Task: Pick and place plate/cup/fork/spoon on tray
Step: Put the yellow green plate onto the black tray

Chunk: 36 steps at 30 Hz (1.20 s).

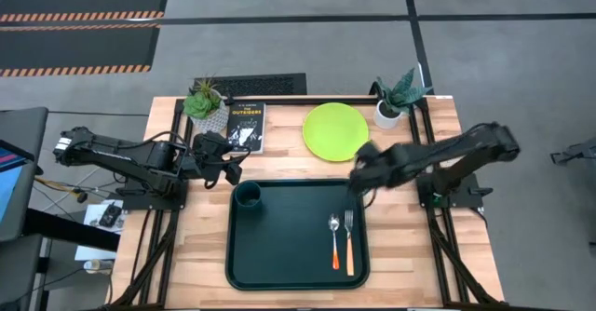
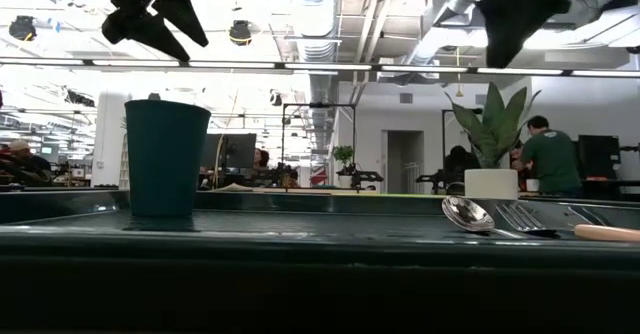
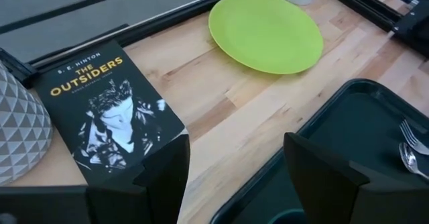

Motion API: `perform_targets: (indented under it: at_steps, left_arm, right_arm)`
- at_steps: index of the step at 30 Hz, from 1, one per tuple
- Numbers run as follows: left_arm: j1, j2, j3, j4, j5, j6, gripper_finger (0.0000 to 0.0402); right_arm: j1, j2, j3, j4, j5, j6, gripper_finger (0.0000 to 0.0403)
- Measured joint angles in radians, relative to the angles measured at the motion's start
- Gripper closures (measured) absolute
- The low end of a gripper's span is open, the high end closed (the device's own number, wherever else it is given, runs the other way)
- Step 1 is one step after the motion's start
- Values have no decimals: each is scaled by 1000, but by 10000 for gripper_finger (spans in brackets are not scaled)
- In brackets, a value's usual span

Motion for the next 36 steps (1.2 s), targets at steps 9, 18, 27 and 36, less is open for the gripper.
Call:
perform_targets:
  at_steps: [9, 18, 27, 36]
  left_arm:
    - [0, 0, 0, 0, 24, -17, 173]
    - [0, 0, 0, 3, 7, -34, 173]
    - [0, 0, 0, 9, -3, -34, 173]
    - [0, 0, 0, 8, -18, -34, 173]
  right_arm:
    - [-29, -356, -339, 131, 97, 276, 228]
    - [-201, -313, -686, 610, 106, 383, 202]
    - [-444, -155, -694, 748, 102, 380, 203]
    - [-568, 38, -693, 1028, 12, 278, 215]
